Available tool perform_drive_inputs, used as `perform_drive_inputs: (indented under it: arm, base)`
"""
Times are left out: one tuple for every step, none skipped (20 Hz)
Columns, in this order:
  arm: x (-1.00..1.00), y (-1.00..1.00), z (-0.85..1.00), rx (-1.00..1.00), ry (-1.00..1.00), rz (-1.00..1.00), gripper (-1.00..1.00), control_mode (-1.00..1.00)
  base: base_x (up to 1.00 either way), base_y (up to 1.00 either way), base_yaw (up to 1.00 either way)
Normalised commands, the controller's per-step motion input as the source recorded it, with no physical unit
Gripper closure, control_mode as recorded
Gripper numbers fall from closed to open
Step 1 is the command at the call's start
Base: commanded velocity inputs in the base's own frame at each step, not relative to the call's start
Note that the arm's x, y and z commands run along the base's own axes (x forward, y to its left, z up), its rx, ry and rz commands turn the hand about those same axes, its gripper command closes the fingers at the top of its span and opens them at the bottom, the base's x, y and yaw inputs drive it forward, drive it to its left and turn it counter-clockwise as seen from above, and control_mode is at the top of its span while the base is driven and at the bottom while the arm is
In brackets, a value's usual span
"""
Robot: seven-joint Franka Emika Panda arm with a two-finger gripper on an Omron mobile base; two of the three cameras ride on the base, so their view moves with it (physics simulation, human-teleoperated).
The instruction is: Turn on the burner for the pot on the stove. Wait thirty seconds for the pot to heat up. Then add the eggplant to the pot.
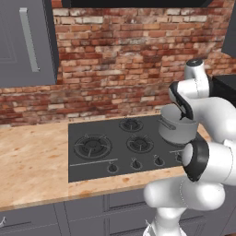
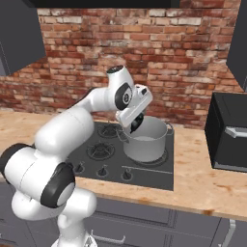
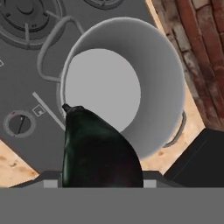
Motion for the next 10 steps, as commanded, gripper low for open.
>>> perform_drive_inputs:
  arm:
    - [0.14,0.0,-0.16,0.03,0.01,-0.01,1.0,-1.0]
    - [0.16,0.0,-0.13,0.02,0.01,0.0,1.0,-1.0]
    - [0.14,0.0,-0.2,0.01,0.03,0.0,1.0,-1.0]
    - [0.13,0.0,-0.26,0.03,0.05,0.0,1.0,-1.0]
    - [0.15,0.0,-0.3,0.02,0.06,0.0,1.0,-1.0]
    - [0.16,0.0,-0.33,0.02,0.06,0.0,1.0,-1.0]
    - [0.19,0.0,-0.33,0.03,0.05,0.0,1.0,-1.0]
    - [0.17,0.0,-0.36,0.05,0.06,0.0,1.0,-1.0]
    - [0.14,-0.01,-0.39,0.07,0.07,0.0,1.0,-1.0]
    - [0.11,-0.06,-0.37,0.07,0.05,0.0,1.0,-1.0]
  base:
    - [0.0,0.0,0.0]
    - [0.0,0.0,0.0]
    - [0.0,0.0,0.0]
    - [0.0,0.0,0.0]
    - [0.0,0.0,0.0]
    - [0.0,0.0,0.0]
    - [0.0,0.0,0.0]
    - [0.0,0.0,0.0]
    - [0.0,0.0,0.0]
    - [0.0,0.0,0.0]
